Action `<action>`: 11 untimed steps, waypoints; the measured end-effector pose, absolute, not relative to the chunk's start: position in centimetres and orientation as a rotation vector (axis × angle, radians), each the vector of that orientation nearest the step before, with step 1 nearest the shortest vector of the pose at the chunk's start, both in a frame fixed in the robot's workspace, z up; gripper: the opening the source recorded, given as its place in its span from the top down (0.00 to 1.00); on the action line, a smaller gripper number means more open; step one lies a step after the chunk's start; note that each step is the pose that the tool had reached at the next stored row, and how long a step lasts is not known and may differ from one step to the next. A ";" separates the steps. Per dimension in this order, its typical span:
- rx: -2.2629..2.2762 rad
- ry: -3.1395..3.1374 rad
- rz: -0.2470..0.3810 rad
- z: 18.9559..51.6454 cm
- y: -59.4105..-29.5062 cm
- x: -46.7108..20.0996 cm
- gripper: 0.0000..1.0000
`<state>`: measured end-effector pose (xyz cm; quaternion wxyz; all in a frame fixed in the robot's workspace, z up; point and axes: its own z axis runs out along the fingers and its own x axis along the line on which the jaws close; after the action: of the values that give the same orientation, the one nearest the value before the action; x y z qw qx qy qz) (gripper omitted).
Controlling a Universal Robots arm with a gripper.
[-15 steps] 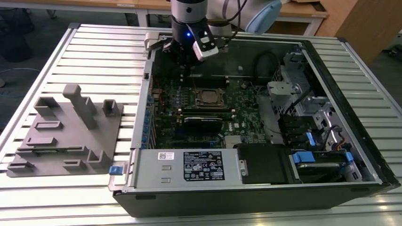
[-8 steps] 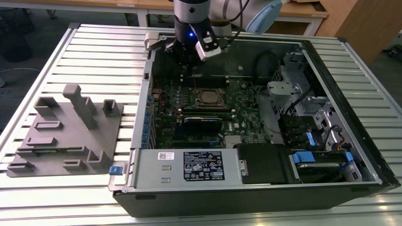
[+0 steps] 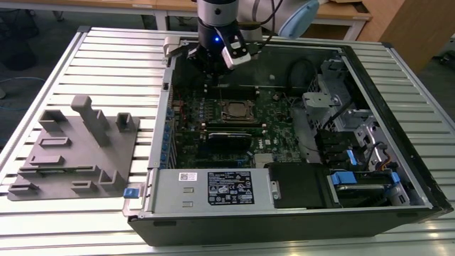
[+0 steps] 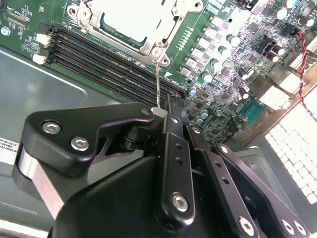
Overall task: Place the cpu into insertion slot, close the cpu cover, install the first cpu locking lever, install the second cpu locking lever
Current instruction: 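Install the first cpu locking lever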
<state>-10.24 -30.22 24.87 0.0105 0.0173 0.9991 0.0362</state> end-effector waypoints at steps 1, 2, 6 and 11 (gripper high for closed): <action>0.054 3.118 0.113 24.9 -30.2 -10.2 0.89; 0.054 3.118 0.113 24.9 -30.2 -10.2 0.89; 0.054 3.118 0.113 24.9 -30.2 -10.1 0.89; 0.054 3.118 0.113 24.9 -30.2 -9.7 0.89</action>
<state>-9.71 -30.22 24.87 0.0104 0.0172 0.9991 0.0362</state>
